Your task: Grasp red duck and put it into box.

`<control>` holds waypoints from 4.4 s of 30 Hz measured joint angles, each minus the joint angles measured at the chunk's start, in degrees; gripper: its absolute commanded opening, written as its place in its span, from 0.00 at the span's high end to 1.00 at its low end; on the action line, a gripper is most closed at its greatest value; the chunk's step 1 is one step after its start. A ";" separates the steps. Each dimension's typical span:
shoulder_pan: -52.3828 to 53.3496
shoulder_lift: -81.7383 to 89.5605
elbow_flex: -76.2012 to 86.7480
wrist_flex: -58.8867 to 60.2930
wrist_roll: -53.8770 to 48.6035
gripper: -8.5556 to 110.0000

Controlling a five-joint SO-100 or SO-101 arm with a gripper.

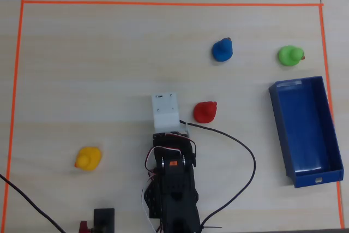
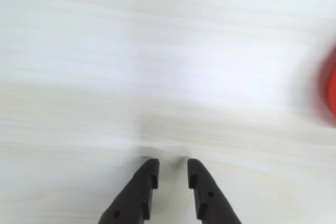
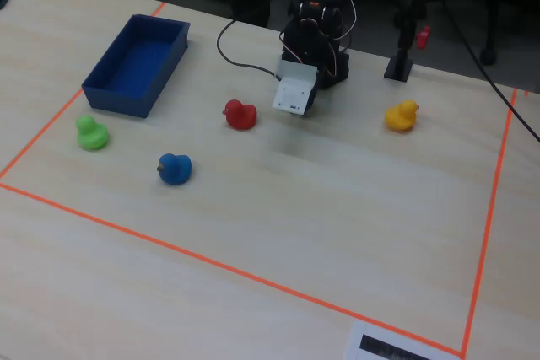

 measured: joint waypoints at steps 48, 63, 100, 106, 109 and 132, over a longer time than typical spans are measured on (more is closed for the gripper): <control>0.00 0.00 0.09 0.00 0.00 0.84; -1.14 -0.62 0.44 -6.59 -2.90 0.93; 35.51 -51.24 -16.52 -64.95 -1.85 0.72; 35.77 -49.13 -15.82 -59.24 -1.93 0.72; 35.42 -47.81 -15.56 -55.63 -1.93 0.72; 33.13 -44.38 -13.10 -45.62 -2.29 0.72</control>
